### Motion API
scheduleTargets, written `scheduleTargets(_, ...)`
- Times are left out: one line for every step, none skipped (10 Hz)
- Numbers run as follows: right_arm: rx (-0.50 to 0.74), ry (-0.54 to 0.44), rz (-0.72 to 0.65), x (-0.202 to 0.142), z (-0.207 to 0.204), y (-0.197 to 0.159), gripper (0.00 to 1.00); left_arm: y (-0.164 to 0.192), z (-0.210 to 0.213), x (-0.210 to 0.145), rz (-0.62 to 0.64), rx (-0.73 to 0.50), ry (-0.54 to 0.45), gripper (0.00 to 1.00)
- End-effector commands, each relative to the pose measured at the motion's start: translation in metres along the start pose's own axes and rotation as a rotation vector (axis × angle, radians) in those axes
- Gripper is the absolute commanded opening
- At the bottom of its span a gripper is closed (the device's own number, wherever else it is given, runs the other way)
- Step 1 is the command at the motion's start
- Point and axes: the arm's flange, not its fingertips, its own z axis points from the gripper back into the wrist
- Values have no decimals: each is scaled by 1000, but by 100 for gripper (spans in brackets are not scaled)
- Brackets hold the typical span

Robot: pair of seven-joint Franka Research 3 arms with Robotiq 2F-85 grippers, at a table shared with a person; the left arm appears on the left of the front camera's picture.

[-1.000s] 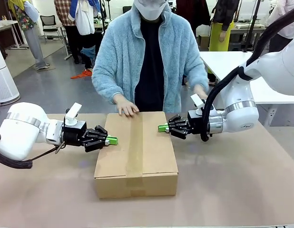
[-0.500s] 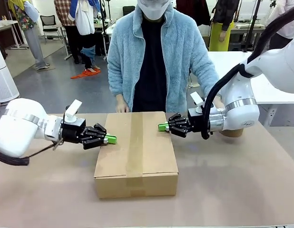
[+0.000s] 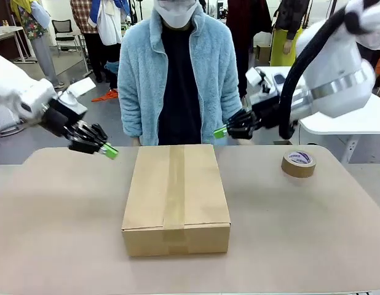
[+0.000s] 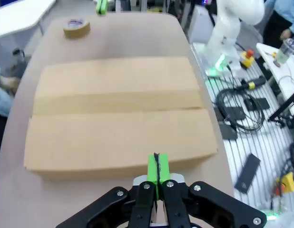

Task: Wrap the clocks to prevent damage.
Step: After the human seals the box with tape, release both hands from the side flaps of the Package Box.

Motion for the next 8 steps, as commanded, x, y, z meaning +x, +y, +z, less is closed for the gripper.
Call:
scheduleTargets(-18,183,-63,33,23,28,1,-14,30,16,30,1,104,0)
scheduleTargets(-51,211,-65,51,35,41,1,-25,48,23,46,34,125,0)
scheduleTargets(-56,245,-82,64,44,55,1,-35,63,30,58,61,166,0)
scheduleTargets(-44,301,-129,70,47,66,1,-45,78,36,58,87,185,0)
scheduleTargets(-7,343,-196,71,50,72,1,-51,88,36,69,115,191,0)
scheduleTargets(22,362,-219,69,50,71,1,-53,92,34,65,120,193,0)
scheduleTargets(39,364,-236,64,52,65,1,-45,82,35,42,103,171,0)
scheduleTargets(93,363,-265,53,52,51,1,-45,82,35,42,103,171,0)
